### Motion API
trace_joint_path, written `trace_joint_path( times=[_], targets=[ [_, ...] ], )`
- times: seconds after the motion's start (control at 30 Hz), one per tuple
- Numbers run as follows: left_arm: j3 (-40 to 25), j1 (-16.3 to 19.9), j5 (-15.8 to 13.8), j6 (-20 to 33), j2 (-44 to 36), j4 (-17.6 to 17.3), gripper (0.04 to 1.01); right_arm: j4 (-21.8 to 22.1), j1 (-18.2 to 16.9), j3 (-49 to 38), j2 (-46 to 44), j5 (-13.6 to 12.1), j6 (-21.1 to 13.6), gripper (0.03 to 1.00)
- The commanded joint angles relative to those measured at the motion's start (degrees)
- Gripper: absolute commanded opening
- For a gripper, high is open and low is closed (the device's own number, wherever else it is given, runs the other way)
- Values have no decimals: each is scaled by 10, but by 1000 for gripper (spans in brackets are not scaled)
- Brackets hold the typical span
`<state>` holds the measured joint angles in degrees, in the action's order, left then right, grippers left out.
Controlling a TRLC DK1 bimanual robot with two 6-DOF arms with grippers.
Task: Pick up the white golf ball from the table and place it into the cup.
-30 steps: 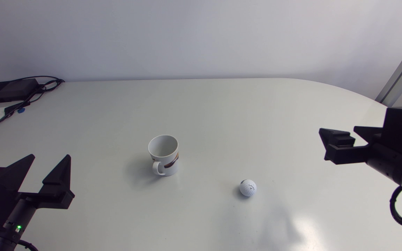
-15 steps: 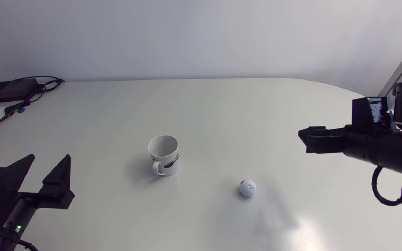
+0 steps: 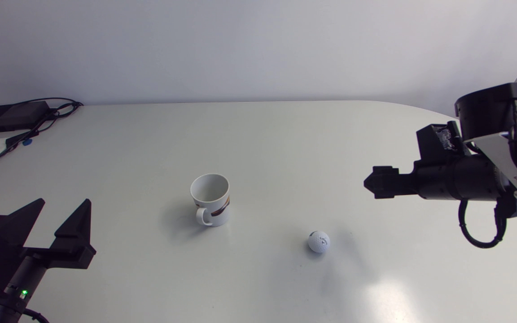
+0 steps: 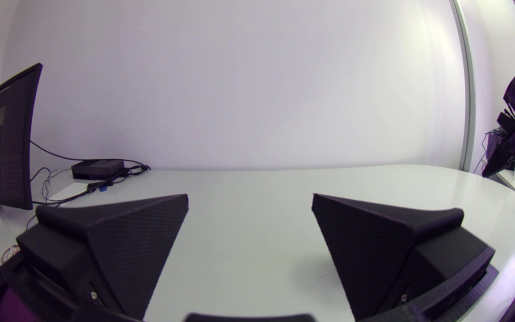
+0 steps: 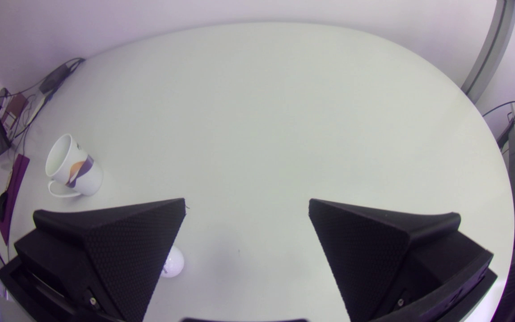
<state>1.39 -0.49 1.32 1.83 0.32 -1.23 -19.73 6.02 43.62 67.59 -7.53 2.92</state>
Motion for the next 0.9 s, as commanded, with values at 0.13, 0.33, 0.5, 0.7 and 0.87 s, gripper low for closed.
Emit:
trace_joint_path(
  times=[0.13,0.33,0.5,0.7,0.87],
  targets=[
    [-11,-4,-2,0,-8,2,992,-22,16,24,46,-27,-38,970],
    [-11,-4,-2,0,-8,2,992,-68,19,64,117,-50,-82,970],
    [-12,-6,-2,0,-8,2,992,-81,31,79,146,-64,-84,970],
    [-11,-7,-2,0,-8,2,992,-133,41,113,185,-75,-151,970],
    [-12,-7,-2,-1,-8,2,992,-133,65,106,188,-75,-170,970]
  ],
)
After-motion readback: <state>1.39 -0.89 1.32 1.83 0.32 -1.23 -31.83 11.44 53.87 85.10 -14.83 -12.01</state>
